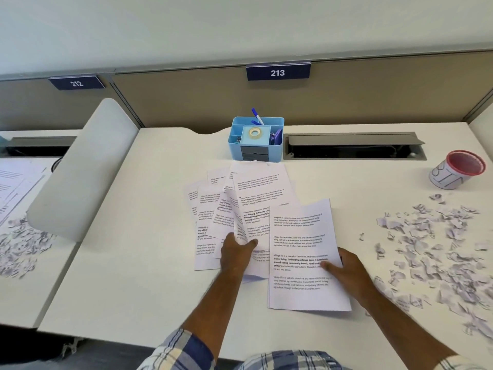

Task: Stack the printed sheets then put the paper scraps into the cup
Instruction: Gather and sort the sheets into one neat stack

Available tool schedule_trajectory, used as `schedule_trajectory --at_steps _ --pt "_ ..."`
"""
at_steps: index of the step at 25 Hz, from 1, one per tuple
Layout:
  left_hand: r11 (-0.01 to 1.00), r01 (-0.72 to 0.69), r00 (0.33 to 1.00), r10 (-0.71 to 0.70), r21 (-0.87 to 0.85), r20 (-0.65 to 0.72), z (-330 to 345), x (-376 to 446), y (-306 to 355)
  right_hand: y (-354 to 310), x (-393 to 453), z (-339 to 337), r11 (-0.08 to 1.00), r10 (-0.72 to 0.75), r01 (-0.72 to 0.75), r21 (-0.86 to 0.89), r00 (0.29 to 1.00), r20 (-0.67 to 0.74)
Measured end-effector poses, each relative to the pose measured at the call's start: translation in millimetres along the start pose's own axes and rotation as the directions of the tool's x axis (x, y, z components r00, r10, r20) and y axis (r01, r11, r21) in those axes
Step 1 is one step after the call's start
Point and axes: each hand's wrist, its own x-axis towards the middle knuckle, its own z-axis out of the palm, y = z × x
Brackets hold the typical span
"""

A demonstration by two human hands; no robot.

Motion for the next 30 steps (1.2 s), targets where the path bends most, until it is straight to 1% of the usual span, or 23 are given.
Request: schedule_trajectory --at_steps 5,8,10,14,19,23,27,30 --pt "1.0 0.005 1.0 -0.005 0.018 -0.002 0 9 12 4 1 0 1.0 0.002 -0.002 -0.006 1.0 0.027" --pt "0.998 0.034 0.999 -0.034 0.044 -0.008 3 18 9 0 -1 0 1.0 0.0 -0.001 0.019 0.999 0.047" --pt "0.999 0.03 1.0 -0.03 0.041 -0.001 2 23 8 -2 -5 0 0.997 -0.006 0.003 0.072 0.999 0.047" --pt "1.0 -0.013 1.0 0.013 -0.017 -0.011 -15 26 3 -9 -11 -8 0.987 -0.036 0.027 0.16 0.998 0.053" --pt "0.989 -0.065 0.998 0.062 -0.129 -0.021 -56 17 -8 -7 -16 -23 0.965 -0.014 0.024 0.262 0.999 -0.04" --pt "0.966 -0.057 0.998 0.053 -0.251 -0.022 -93 -2 -18 -9 -19 -32 0.956 0.003 0.03 0.291 0.994 -0.113" --pt "0.936 -0.052 0.999 0.053 -0.348 -0.005 -125 -18 -28 -13 -23 -30 0.957 0.014 0.019 0.291 0.994 -0.111" --pt "0.923 -0.054 0.993 0.089 -0.381 0.073 -136 -31 -30 -22 -24 -19 0.957 0.005 0.017 0.29 0.997 -0.076"
